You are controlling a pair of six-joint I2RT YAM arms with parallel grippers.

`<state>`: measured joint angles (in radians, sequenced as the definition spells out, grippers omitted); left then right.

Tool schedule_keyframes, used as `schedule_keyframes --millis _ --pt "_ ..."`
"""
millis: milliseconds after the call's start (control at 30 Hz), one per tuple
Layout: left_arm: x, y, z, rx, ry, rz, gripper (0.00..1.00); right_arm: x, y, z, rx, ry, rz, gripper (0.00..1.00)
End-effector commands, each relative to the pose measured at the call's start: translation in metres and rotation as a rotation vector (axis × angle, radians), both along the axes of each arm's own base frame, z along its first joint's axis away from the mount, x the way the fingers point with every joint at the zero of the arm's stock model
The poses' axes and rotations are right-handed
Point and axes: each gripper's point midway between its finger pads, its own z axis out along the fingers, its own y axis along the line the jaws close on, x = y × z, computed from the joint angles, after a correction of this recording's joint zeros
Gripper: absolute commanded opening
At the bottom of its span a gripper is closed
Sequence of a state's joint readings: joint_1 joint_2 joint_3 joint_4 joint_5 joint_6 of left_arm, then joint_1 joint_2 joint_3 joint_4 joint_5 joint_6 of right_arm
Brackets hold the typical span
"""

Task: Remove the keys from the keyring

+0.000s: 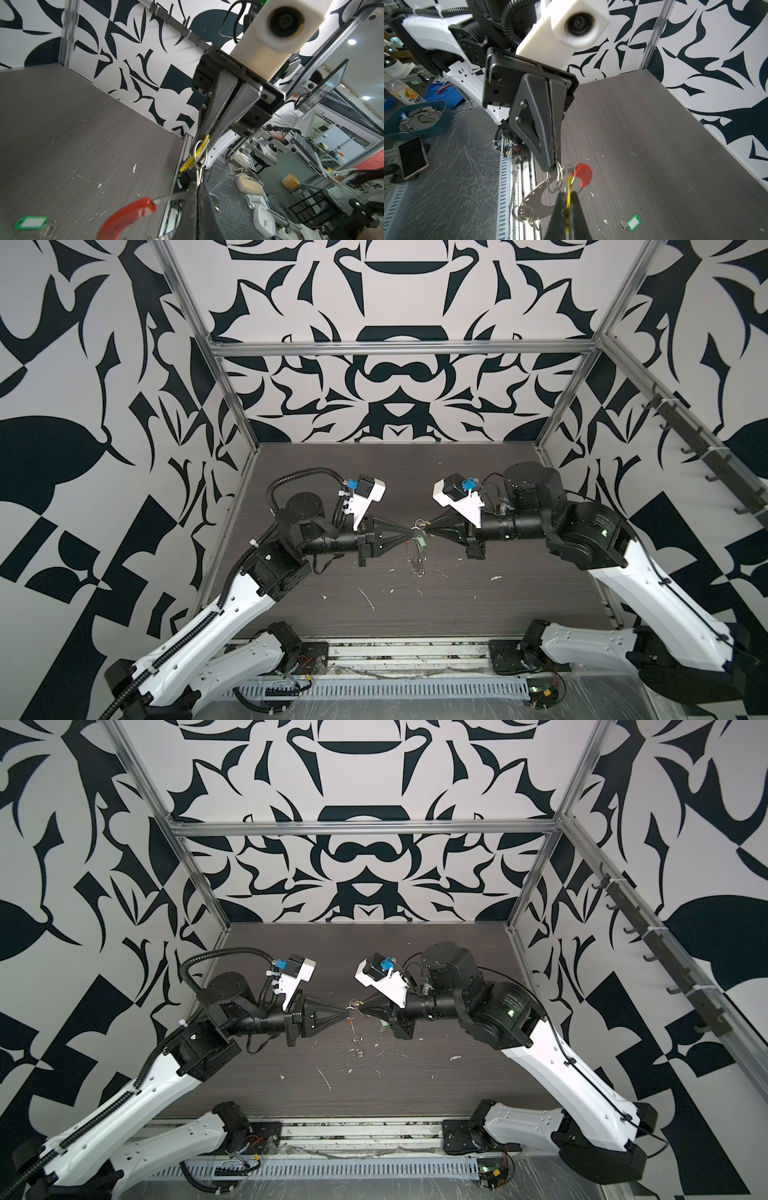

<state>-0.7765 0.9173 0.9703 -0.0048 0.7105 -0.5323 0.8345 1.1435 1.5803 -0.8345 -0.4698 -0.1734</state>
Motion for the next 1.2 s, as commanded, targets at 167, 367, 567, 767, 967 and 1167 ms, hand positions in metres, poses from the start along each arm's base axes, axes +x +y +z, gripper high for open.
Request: schedule_keyframes --millis 167,367,567,767,967,1167 --pt "-0.017 -0.008 -0.002 -0.018 0.063 -0.147 0.00 0.008 0.012 0.049 0.115 -0.132 0.032 0.00" --pt "-0.021 -0.010 -0.001 -0.044 0.065 -0.178 0.00 0.008 0.021 0.049 0.109 -0.115 0.071 0.00" --pt "-0.019 -0.011 0.001 -0.077 0.057 -0.174 0.00 0.001 0.029 0.046 0.103 -0.064 0.134 0.22" --pt "-0.017 -0.009 0.004 -0.116 0.041 -0.152 0.00 -0.001 0.035 0.036 0.076 -0.025 0.149 0.31" --pt "-0.019 -0.007 0.010 -0.182 0.017 -0.155 0.00 0.006 0.042 0.035 0.073 -0.006 0.136 0.34" --pt "-0.016 -0.004 0.011 -0.232 0.001 -0.131 0.00 0.013 0.046 0.035 0.062 0.004 0.114 0.41"
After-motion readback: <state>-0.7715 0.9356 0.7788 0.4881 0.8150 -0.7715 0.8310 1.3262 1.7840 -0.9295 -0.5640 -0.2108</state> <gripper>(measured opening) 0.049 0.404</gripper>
